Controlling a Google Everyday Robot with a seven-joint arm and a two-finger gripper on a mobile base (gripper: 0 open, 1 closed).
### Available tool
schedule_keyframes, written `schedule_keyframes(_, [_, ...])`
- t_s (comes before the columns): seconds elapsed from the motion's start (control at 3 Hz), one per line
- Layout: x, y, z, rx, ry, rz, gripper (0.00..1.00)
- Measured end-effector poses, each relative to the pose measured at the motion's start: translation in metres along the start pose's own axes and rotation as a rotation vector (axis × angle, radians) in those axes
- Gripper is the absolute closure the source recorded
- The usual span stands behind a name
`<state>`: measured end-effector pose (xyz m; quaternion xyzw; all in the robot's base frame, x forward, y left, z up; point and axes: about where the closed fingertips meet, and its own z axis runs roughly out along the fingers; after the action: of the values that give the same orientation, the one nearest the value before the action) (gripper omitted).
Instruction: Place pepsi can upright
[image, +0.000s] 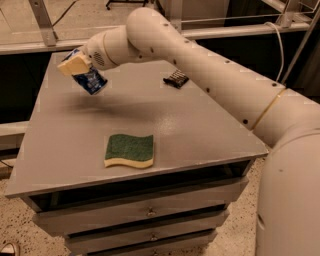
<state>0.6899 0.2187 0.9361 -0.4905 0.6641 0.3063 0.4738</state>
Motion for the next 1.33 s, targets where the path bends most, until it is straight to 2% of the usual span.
schedule_keyframes(0.33, [-0.009, -0.004, -0.028, 0.005, -0.214, -0.032, 1.0])
schedule_keyframes(0.67, [-0.009, 0.002, -0.039, -0.01, -0.29, -0.066, 1.0])
schedule_keyframes(1.0, [-0.009, 0.012, -0.041, -0.043, -0.29, -0.092, 1.0])
schedule_keyframes(1.33, [-0.004, 0.015, -0.041, -0.062, -0.282, -0.087, 1.0])
